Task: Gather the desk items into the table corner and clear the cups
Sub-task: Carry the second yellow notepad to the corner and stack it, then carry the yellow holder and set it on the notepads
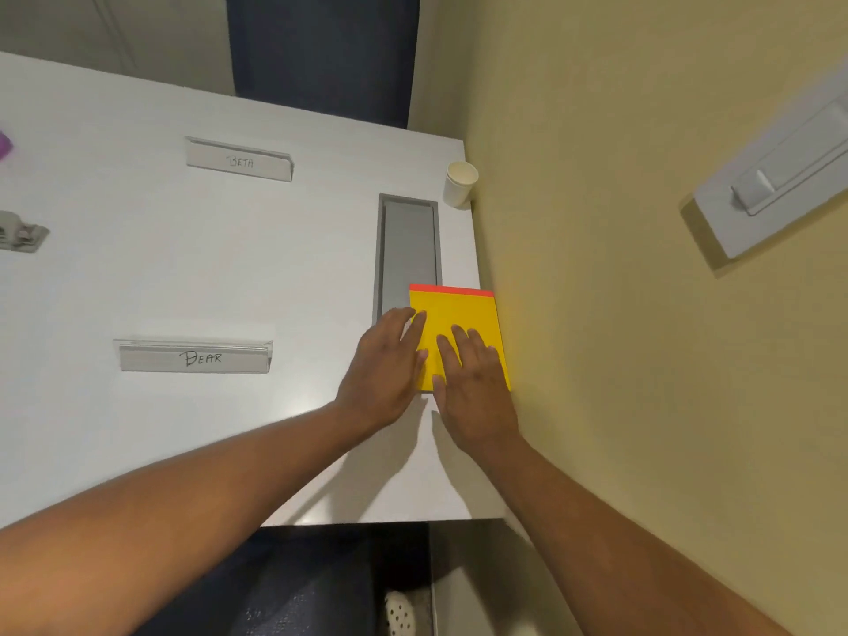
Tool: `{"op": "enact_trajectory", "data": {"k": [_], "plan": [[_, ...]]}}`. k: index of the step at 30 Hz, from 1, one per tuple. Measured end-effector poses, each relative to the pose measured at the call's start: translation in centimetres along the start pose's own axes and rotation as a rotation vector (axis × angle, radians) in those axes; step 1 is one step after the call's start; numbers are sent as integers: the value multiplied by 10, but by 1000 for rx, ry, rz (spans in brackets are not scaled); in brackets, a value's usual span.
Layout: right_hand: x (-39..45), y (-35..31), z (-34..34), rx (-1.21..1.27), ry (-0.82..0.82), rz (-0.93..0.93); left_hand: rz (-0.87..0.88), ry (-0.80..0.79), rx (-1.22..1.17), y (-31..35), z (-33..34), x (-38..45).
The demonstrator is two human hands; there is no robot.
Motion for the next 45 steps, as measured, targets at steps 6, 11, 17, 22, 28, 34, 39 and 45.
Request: {"op": "enact_trajectory", "data": {"k": [6,11,17,22,28,34,39,45], "plan": [[1,-23,-79,-46,118,34,60,49,188,13,-84,-27],[-7,-41,-160,-6,195,11,97,146,295,27,-162,-56],[-13,-82,-222,35,278,-48,32,280,453,44,-236,-107],[-29,-132,-243,129,301,-122,-44,357,535,51,-277,-170],[-61,-195,-284,209,367,-288,-143,434,652,56,-334,-253],[-88,-283,-343,276,439,-469,-271,540,781,46,-397,-358],[-124,-370,-385,311,478,-636,-362,631,821,21,-443,-448],[-166,-503,-414,363,518,-831,-517,718,831,-32,-481,-566]]}}
Point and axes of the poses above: each hand's wrist, its own x-axis towards the middle knuckle, its own z-axis out of the palm, y = z × x, the point moved 4 cm from there along x, towards the middle knuckle, and after that the axes turned 8 degrees about -x, right-handed, at the moved point
